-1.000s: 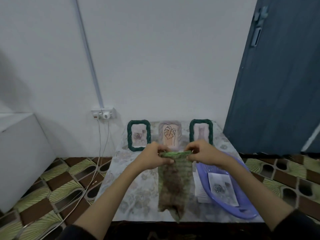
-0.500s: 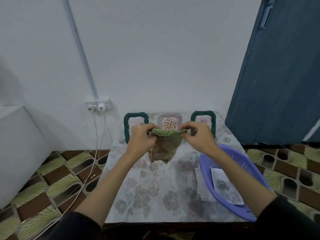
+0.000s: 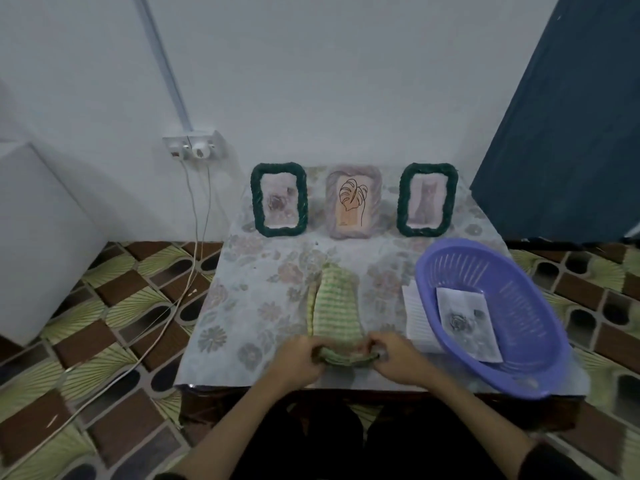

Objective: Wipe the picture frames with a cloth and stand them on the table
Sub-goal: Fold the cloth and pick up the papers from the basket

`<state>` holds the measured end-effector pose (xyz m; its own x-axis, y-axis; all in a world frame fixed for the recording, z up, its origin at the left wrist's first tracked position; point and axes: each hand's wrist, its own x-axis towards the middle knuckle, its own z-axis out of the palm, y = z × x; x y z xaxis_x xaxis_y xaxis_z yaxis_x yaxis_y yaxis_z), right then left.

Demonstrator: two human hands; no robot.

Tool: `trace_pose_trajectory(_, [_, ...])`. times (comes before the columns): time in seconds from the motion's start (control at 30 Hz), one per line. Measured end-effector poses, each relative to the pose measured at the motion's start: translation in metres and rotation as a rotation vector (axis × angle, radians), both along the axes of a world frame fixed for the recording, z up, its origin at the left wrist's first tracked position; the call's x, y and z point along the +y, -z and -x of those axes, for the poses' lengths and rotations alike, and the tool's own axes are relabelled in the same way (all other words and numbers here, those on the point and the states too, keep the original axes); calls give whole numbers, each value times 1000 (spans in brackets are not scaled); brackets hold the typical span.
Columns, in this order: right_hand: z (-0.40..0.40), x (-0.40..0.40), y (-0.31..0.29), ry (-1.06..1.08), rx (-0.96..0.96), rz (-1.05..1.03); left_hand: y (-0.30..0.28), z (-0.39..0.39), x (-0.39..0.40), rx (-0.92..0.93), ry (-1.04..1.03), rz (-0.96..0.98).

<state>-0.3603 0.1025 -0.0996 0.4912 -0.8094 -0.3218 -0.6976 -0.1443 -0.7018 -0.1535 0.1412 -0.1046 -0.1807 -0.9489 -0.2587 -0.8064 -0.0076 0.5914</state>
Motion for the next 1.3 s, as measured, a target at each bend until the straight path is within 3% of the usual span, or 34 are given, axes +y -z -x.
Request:
trace_pose_trajectory(0.2, [-6, -13, -26, 273, -360, -261, -9, -2, -8, 259, -45, -51])
trace_pose_trajectory(0.37, [-18, -38, -57, 548, -732, -339, -28, 6, -24, 792, -369, -139])
trace_pose_trajectory(0.53, [-20, -74, -107, 618, -907, -344, -40, 2, -38, 758, -240, -328])
trace_pose_trajectory(0.7, [-7, -110, -117, 798, -1001, -380, -41, -12, -44, 1176, -386, -560])
trace_pose_trajectory(0.8, [2, -117, -95, 842, -928, -435, -32, -34, -42, 1217, -412, -617])
trace_pose_trajectory(0.93, [0, -117, -52, 890, -758, -421, -6, -56, -37, 957, -463, -623])
trace_pose_trajectory(1.0, [-6, -117, -37, 872, -641, -348, 7, -60, -35, 952, -561, -573])
trace_pose_trajectory(1.1, [-18, -105, -23, 646, -167, 52, 15, -59, -29, 915, -629, -503])
trace_pose_trajectory(1.17, [-31, -80, -15, 476, -20, 263, 15, -60, -29, 743, -518, -475])
trace_pose_trajectory(1.3, [-66, -1, 2, 9, 32, 138, 4, -60, -27, 593, -333, -491])
